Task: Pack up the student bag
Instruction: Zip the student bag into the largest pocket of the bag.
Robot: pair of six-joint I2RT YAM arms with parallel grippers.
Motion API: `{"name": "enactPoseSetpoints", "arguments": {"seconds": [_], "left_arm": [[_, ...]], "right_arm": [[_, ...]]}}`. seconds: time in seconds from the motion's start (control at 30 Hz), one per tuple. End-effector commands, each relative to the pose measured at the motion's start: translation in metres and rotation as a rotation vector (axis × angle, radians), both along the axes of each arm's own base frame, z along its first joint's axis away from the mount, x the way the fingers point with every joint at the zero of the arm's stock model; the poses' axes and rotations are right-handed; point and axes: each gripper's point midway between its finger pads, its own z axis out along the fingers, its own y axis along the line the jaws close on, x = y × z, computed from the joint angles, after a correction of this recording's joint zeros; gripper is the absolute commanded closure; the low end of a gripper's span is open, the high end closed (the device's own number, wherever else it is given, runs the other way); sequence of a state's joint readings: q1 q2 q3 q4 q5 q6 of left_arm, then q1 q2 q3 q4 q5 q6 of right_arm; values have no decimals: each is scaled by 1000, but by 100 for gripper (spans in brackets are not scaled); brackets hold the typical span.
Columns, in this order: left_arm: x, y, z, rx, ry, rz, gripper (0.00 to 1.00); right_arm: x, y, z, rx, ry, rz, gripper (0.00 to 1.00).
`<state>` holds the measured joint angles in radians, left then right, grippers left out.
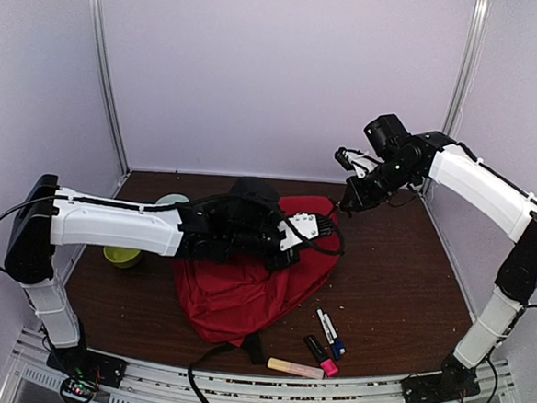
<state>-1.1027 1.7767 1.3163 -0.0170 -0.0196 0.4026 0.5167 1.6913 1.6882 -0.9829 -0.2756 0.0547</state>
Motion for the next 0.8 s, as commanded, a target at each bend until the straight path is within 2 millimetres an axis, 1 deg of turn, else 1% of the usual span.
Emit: {"name": "enactPoseSetpoints", "arguments": {"seconds": [0.0,0.1,0.17,0.23,0.3,0.4,0.43,0.47,0.5,0.53,0.6,0.67,0.7,0.73,0.77], "left_arm": [[-90,46,-53,257,180,-264,100],[-90,63,-51,305,161,-246,100],[-91,75,-50,335,147,-235,100],[-92,87,-44,347,126,-220,100],[-93,101,-36,354,109,-202,100],[-93,118,-19,338,72,-170,100],[-92,124,-15,333,56,-154,100],[-90,128,-9,325,34,-139,100],[-88,132,-3,317,10,-123,100],[-84,136,3,310,-18,-105,100],[-78,140,13,297,-64,-84,100],[-72,145,19,279,-84,-69,100],[-70,148,19,276,-82,-62,100],[-67,151,16,277,-76,-56,100],[-66,156,9,292,-66,-50,100]], "right_arm": [[85,-72,58,-86,-310,-305,100],[88,-72,56,-91,-312,-298,100],[92,-75,51,-106,-307,-304,100],[95,-82,46,-116,-291,-320,100],[98,-94,44,-131,-285,-347,100],[101,-113,51,-134,-292,-397,100],[99,-117,57,-131,-300,-403,100],[95,-114,62,-115,-304,-386,100],[88,-106,68,-76,-301,-347,100],[78,-93,72,-24,-290,-292,100],[51,-60,81,118,-268,-158,100],[19,-30,91,245,-262,-28,100],[3,-18,95,285,-261,25,100],[-12,-8,94,310,-253,71,100],[-26,0,91,322,-242,104,100]]}}
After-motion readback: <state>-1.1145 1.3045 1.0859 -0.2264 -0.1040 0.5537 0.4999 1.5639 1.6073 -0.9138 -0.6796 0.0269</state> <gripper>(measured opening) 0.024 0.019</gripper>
